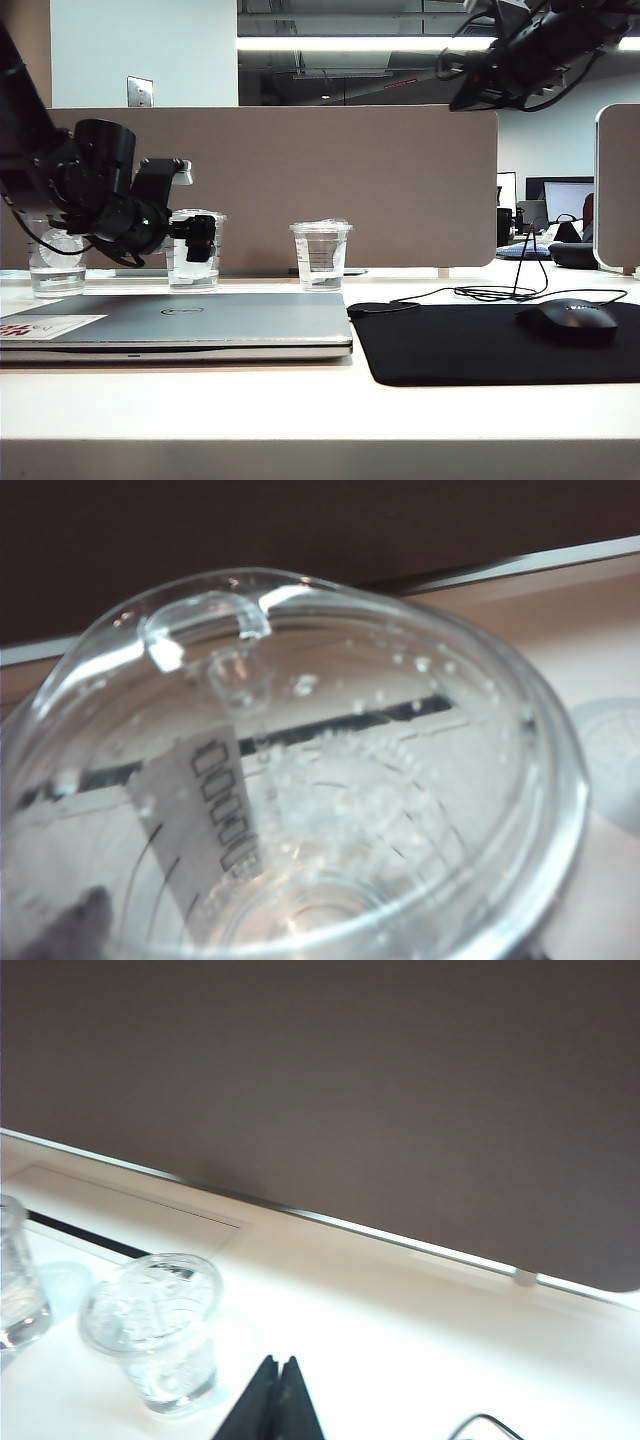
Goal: Pick up the coffee cup on the middle and place it on the right side of the laptop.
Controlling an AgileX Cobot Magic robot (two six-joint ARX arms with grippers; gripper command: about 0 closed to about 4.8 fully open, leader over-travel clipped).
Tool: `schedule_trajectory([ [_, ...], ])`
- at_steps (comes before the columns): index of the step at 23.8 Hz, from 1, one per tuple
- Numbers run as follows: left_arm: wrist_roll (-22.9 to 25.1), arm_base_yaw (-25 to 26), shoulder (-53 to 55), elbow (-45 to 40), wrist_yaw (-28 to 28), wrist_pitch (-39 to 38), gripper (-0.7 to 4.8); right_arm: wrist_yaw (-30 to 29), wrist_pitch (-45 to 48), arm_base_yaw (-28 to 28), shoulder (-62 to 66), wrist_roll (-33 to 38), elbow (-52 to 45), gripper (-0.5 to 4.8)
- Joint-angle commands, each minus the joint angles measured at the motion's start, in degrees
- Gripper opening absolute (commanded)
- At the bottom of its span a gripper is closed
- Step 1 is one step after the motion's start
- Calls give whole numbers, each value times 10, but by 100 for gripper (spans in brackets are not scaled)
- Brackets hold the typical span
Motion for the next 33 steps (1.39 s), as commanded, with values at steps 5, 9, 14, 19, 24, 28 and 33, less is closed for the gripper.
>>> schedule_trajectory([
  [5,0,-3,43,61,-2,4,479,2,-1,-8,-2,-2,3,-2],
  [9,0,-4,60,90,-5,-5,479,3,-3,-14,-2,-6,3,-2],
  [14,0,-4,60,91,17,-4,429,2,-10,-16,-2,-6,3,-2],
  [19,0,-10,48,92,29,-17,424,2,-12,-16,-2,-8,3,-2],
  [24,-3,-14,42,93,31,-20,422,1,-14,-18,-3,-8,3,-1],
  [28,-24,-17,36,92,35,-34,397,-4,-15,-21,-6,-8,3,-1],
  [33,-24,-22,2,92,61,-99,398,-4,-15,-21,-18,-8,3,-2],
])
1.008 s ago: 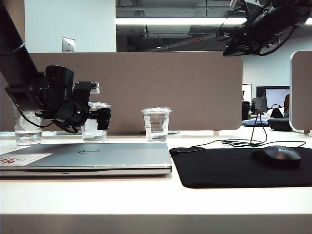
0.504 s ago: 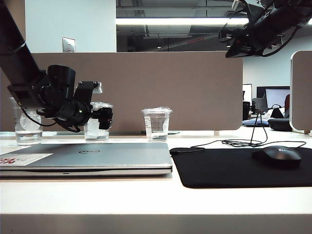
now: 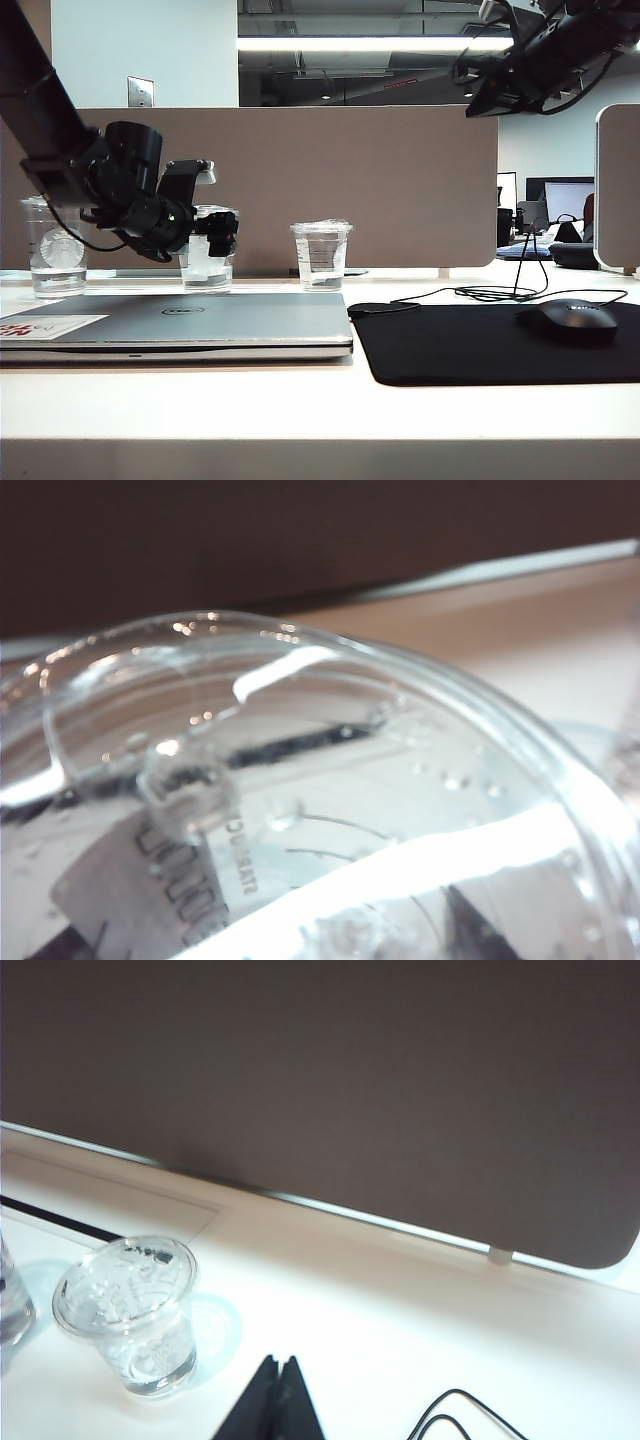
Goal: Pick up the coffee cup on the middle and place it on the right side of the laptop.
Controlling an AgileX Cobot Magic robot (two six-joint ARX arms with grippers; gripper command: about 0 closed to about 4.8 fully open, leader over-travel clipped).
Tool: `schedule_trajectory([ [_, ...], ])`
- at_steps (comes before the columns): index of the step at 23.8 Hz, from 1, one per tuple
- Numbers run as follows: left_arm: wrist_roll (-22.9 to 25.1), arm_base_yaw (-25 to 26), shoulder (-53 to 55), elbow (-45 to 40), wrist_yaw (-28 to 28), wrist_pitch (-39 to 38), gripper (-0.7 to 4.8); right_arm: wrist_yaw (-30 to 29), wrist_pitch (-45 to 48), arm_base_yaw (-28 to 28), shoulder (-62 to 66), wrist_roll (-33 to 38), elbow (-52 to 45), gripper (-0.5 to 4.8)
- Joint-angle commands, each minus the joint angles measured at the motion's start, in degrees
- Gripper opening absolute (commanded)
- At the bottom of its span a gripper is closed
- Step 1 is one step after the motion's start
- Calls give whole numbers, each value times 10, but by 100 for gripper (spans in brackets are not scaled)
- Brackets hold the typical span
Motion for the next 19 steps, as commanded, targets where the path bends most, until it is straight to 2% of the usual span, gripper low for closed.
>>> schedule_trajectory([
  [1,-2,-5,-38,5,30,-30,398,-2,9,0,-15,-2,3,-2],
  [4,-2,-7,-77,5,52,-67,398,-2,9,0,-23,-2,3,-1],
  [7,-2,-19,-138,5,109,-118,398,-2,1,0,-44,-2,3,-1],
  [9,-1,-49,-199,5,134,-162,398,-1,-6,-1,-73,-2,3,-2],
  [11,-1,-76,-229,5,169,-172,397,4,-22,-3,-102,-2,3,-1],
  [19,-19,-191,-227,3,157,-180,398,23,-102,-16,-188,-7,3,-2],
])
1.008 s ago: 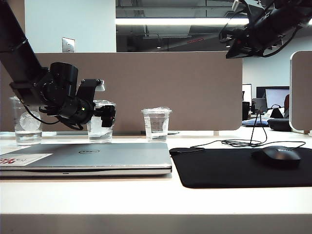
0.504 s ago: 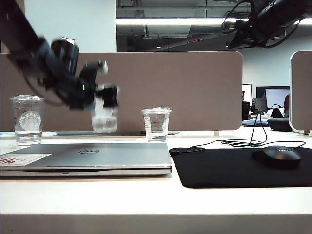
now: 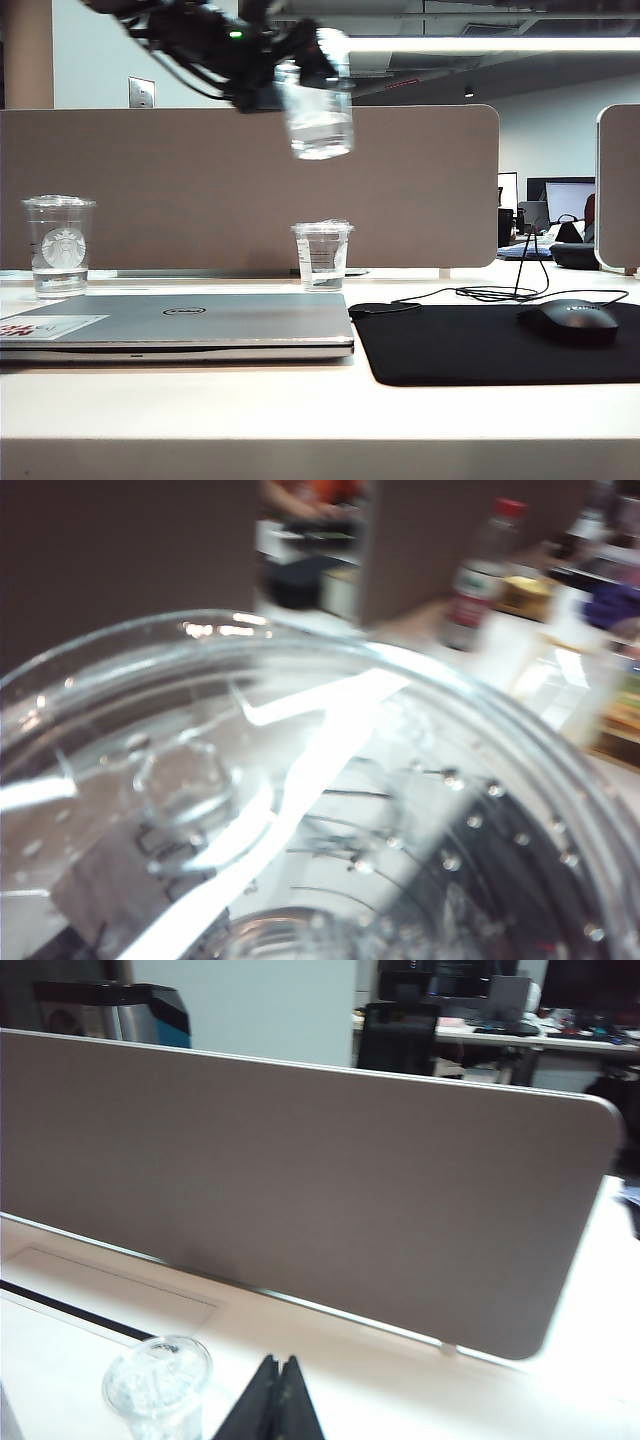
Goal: Pick up the coffee cup on the middle and place it on the right side of the laptop.
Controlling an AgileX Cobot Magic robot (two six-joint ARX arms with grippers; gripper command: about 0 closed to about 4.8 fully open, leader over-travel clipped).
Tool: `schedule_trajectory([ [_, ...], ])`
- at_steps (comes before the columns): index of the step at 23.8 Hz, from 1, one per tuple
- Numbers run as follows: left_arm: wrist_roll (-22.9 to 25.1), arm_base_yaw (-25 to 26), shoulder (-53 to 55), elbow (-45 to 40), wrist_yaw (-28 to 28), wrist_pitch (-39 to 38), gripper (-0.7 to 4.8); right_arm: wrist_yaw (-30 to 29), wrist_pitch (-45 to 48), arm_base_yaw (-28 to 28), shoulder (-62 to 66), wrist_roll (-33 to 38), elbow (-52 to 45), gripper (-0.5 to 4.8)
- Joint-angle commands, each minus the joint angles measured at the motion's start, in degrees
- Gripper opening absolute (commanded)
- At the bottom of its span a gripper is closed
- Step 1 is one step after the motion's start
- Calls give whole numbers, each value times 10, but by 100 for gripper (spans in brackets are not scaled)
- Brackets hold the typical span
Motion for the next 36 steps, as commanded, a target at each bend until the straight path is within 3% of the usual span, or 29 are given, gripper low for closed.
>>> schedule_trajectory([
  [1,-6,-48,13,2,-13,5,398,18,-41,-6,-36,-8,2,-2],
  [4,-11,-106,54,2,-45,12,397,48,-86,-7,-71,-32,1,-2],
  [9,-30,-151,90,-31,-125,37,393,62,-127,-5,-97,-51,-2,-2],
  [15,-63,-173,106,-143,-192,165,393,62,-147,-2,-108,-51,-5,-2],
  [18,-64,-173,106,-163,-191,193,407,62,-147,-2,-108,-51,-9,-2],
  [22,-64,-174,106,-165,-186,185,479,61,-147,-2,-107,-51,-9,-2],
  [26,-64,-179,106,-164,-185,181,479,61,-143,-2,-107,-51,-9,-2],
  [31,-64,-194,102,-164,-194,116,479,59,-144,-2,-107,-51,-9,-2],
  [36,-64,-200,89,-164,-243,57,479,59,-146,-2,-109,-51,-9,-2],
])
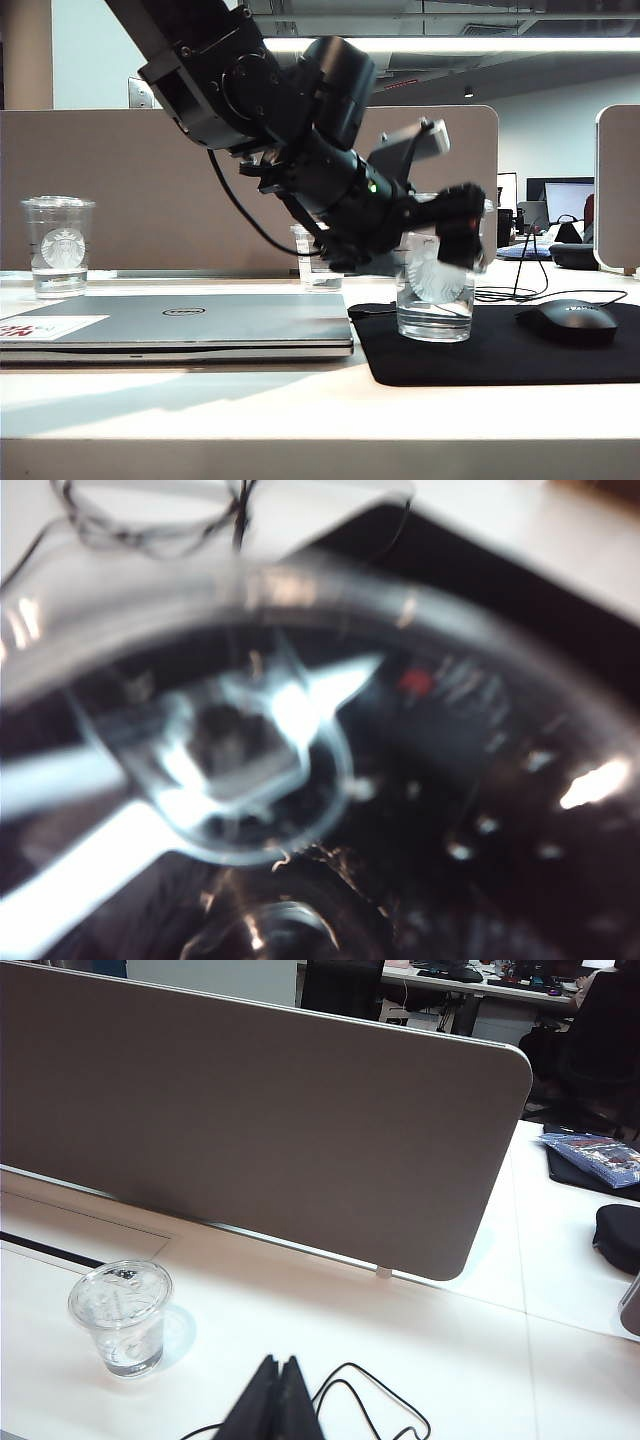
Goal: Pick up the coffee cup on the middle and place it on the right side of the laptop.
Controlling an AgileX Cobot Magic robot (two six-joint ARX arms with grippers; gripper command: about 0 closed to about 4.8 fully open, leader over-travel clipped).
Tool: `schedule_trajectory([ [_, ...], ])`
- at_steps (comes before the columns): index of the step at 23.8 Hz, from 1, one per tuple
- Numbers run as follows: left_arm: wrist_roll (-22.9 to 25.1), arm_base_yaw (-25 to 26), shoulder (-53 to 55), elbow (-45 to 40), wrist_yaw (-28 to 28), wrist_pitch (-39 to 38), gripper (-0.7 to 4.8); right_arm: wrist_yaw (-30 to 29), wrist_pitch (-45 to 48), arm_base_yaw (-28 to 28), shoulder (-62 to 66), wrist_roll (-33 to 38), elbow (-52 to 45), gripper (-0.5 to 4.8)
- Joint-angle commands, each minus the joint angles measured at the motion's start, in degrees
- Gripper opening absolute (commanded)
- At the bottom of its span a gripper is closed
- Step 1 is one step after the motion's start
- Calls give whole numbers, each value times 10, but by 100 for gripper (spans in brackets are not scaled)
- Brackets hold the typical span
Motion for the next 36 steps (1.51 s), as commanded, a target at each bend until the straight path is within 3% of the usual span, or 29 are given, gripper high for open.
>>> schedule_trajectory([
  [1,0,-2,-18,1,-32,-45,479,-3,10,1,-5,-2,3,-2],
  [11,1,-3,-76,1,-55,-109,479,-3,-4,2,-5,-1,3,-2],
  [24,-13,-23,-137,0,-57,-277,479,-3,-29,2,-27,-1,3,-2],
  [27,-15,-25,-207,1,-57,-364,479,-3,-71,2,-52,-1,3,-2],
  [29,-15,-25,-240,1,-56,-381,479,-3,-100,2,-66,-1,3,-2],
  [30,-15,-25,-262,1,-56,-389,443,-3,-116,2,-73,-1,3,-2],
  [34,-15,-25,-348,1,-54,-402,162,-5,-193,2,-102,2,3,-2],
  [36,-14,-25,-384,1,-55,-403,73,-5,-227,2,-114,3,3,-2],
])
